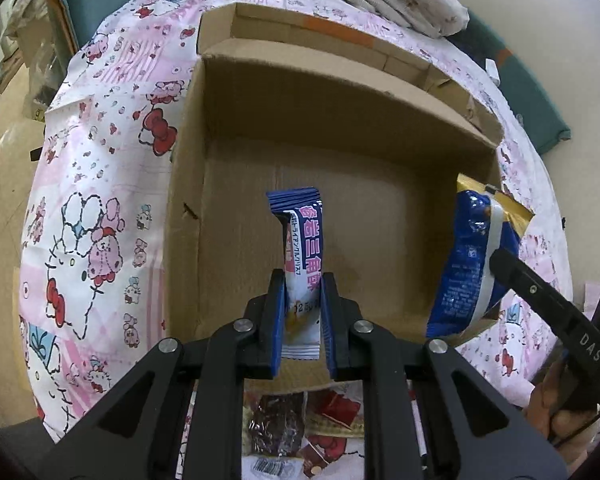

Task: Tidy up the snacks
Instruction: 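Release the blue bar into the box with the left gripper while the right drops the chip bag, then move both open grippers back over the snack pile in front of the box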

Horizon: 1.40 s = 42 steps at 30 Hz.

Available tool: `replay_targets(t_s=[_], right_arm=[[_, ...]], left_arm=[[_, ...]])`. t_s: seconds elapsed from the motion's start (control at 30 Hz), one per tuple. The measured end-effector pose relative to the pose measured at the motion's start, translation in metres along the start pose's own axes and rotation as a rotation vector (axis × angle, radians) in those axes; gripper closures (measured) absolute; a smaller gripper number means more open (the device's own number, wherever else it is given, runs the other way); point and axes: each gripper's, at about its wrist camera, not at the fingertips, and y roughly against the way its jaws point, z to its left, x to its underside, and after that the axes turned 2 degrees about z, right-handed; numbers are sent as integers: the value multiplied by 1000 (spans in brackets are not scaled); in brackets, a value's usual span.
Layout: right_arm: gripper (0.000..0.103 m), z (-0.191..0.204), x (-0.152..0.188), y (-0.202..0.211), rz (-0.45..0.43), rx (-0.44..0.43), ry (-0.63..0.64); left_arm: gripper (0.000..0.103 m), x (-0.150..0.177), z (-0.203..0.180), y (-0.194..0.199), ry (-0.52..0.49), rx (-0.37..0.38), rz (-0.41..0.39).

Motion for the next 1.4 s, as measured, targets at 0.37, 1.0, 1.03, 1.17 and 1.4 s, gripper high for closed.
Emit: replay_targets(t_s=[0.37, 1.0, 1.03, 1.17, 1.4], right_arm=[[93, -15, -1, -30, 72, -14, -68], [31, -21, -2, -19, 59, 17, -100], [31, -22, -2, -17, 54, 13, -111], [30, -22, 3, -8, 56, 8, -135], [20, -17, 19, 22, 24, 14, -136]], left_arm=[[89, 4, -18, -12, -78, -22, -12], [18, 11, -15, 14, -71, -33, -93], [18, 13, -13, 15, -61, -32, -94], [18, 19, -9, 23, -24, -7, -84], [18, 41, -3, 46, -45, -30, -93]])
